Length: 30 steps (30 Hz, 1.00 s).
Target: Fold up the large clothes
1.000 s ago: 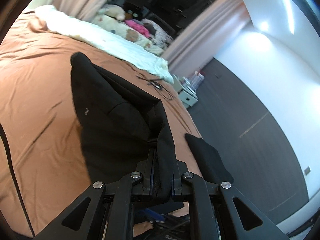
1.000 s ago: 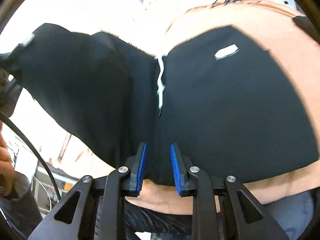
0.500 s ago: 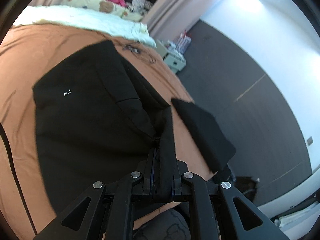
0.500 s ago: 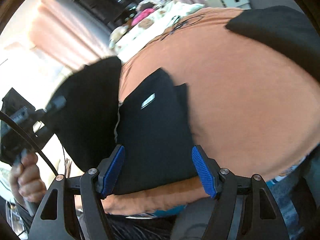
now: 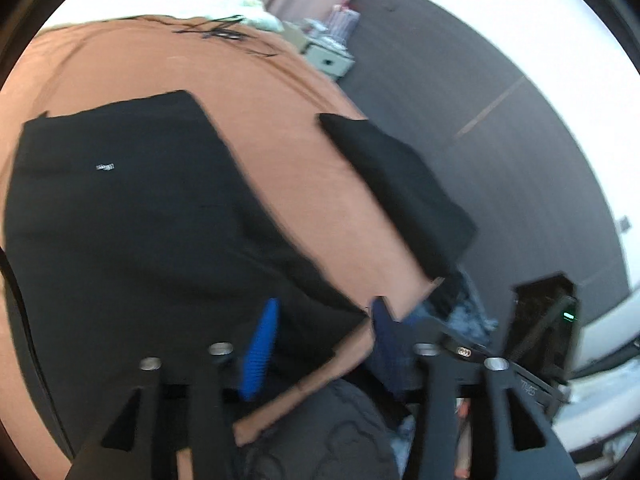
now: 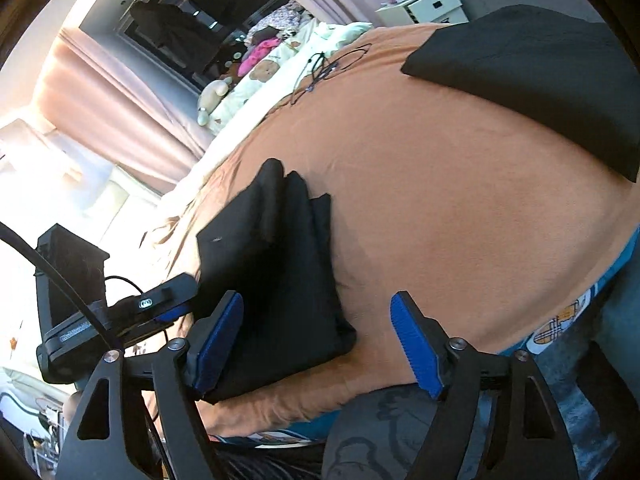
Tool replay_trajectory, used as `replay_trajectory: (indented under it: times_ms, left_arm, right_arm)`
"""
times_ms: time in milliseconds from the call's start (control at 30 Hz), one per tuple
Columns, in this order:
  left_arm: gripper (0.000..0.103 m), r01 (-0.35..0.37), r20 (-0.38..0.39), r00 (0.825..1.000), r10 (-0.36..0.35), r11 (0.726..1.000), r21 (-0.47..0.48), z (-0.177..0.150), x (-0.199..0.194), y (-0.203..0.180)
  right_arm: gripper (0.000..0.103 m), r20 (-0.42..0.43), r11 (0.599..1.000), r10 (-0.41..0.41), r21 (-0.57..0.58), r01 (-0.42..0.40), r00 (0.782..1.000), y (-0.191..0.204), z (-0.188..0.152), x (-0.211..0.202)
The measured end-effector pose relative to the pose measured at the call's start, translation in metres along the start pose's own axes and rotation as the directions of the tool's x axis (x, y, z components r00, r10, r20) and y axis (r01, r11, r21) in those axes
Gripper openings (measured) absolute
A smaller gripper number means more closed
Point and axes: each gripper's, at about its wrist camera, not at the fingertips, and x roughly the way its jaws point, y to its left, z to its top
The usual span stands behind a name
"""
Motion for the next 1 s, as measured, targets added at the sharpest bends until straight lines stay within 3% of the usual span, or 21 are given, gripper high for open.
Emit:
replay_trajectory:
  times_ms: [100, 267, 433, 633, 667, 700, 767, 800, 933, 1000]
  left_arm:
    - [0.072, -0.020, 0.052, 0.998, 0.019, 1.000, 0.015, -0.002, -0.016, -0.005]
    - [0.073, -0.103, 0.088, 0.990, 0.108, 0.993, -0.051, -0.014, -0.047, 0.024]
    - [0.073, -0.197, 0.103, 0.971, 0.216, 0.967, -0.162, -0.034, -0.076, 0.070]
    - [0.073, -0.258, 0.105, 0.949, 0.296, 0.924, -0.282, -0.062, -0.098, 0.115]
    - [0.073, -0.265, 0.095, 0.948, 0.305, 0.917, -0.297, -0.067, -0.097, 0.123]
    - [0.073, -0.269, 0.083, 0.948, 0.308, 0.912, -0.309, -0.071, -0.097, 0.128]
    - [0.073, -0.274, 0.060, 0.949, 0.309, 0.905, -0.326, -0.076, -0.090, 0.136]
    - [0.073, -0.278, 0.052, 0.949, 0.312, 0.901, -0.334, -0.080, -0.087, 0.140]
    - [0.070, -0.269, 0.031, 0.954, 0.298, 0.898, -0.348, -0.087, -0.077, 0.148]
    - [0.058, -0.235, 0.031, 0.965, 0.262, 0.907, -0.350, -0.088, -0.075, 0.148]
  right_arm:
    - [0.075, -0.010, 0.999, 0.030, -0.009, -0.030, 0.999, -0.001, 0.000, 0.003]
    - [0.075, -0.048, 0.996, 0.088, -0.008, -0.088, 0.995, 0.004, 0.005, 0.029]
    - [0.075, -0.099, 0.991, 0.132, -0.010, -0.133, 0.986, 0.013, 0.013, 0.057]
    - [0.075, -0.129, 0.999, 0.049, -0.012, -0.051, 0.990, 0.021, 0.027, 0.088]
    - [0.065, -0.125, 0.999, 0.035, -0.014, -0.037, 0.991, 0.024, 0.028, 0.087]
    - [0.040, -0.123, 1.000, 0.023, -0.016, -0.025, 0.992, 0.022, 0.030, 0.089]
    - [0.018, -0.144, 0.999, 0.042, -0.008, -0.044, 0.989, 0.020, 0.031, 0.090]
    - [0.013, -0.147, 0.998, 0.055, -0.008, -0.057, 0.988, 0.017, 0.032, 0.089]
    - [0.010, -0.144, 0.997, 0.070, -0.020, -0.074, 0.987, 0.008, 0.028, 0.079]
    - [0.009, -0.141, 0.997, 0.068, -0.013, -0.070, 0.988, 0.002, 0.023, 0.073]
